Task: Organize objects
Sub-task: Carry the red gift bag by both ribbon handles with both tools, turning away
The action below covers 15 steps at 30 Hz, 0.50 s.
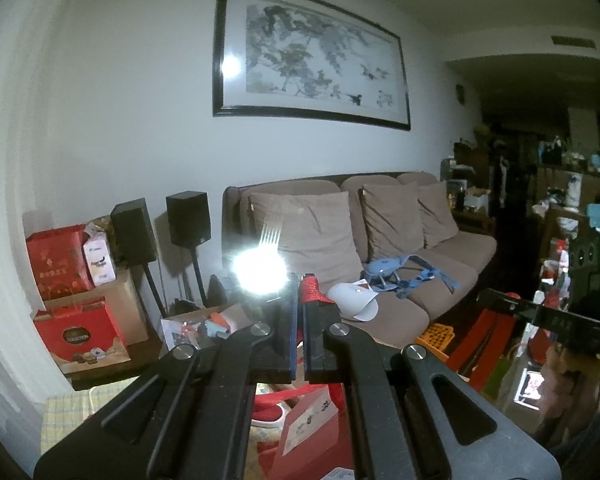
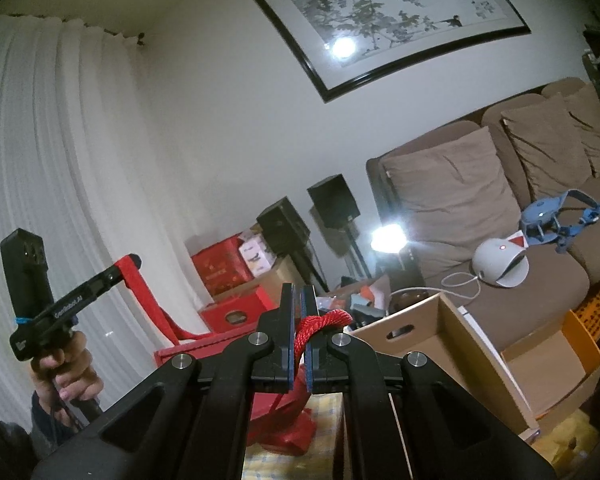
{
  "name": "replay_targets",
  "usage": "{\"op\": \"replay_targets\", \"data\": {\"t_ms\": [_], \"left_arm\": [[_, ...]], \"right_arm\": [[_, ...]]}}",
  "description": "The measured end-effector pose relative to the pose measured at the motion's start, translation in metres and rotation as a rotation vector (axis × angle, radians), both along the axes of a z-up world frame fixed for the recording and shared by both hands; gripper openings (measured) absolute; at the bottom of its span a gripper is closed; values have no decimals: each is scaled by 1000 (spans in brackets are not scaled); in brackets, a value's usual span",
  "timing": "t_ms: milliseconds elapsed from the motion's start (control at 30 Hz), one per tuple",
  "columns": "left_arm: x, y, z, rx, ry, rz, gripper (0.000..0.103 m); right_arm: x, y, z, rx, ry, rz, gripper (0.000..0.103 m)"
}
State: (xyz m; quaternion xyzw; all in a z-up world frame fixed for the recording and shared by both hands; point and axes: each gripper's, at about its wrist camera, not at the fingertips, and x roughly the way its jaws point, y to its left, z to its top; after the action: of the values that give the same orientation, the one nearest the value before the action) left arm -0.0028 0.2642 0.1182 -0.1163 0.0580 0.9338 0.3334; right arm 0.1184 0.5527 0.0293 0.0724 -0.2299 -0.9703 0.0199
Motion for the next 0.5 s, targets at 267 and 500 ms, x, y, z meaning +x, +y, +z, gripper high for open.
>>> {"op": "replay_targets", "data": {"t_ms": [267,500], "left_arm": [[0,15,0,-18,1,-24,2],[7,32,-2,-40,8,-54,3]], "right_arm": [[7,9,1,-22,9,-13,4],[11,9,4,-24,12,-2,4]]}}
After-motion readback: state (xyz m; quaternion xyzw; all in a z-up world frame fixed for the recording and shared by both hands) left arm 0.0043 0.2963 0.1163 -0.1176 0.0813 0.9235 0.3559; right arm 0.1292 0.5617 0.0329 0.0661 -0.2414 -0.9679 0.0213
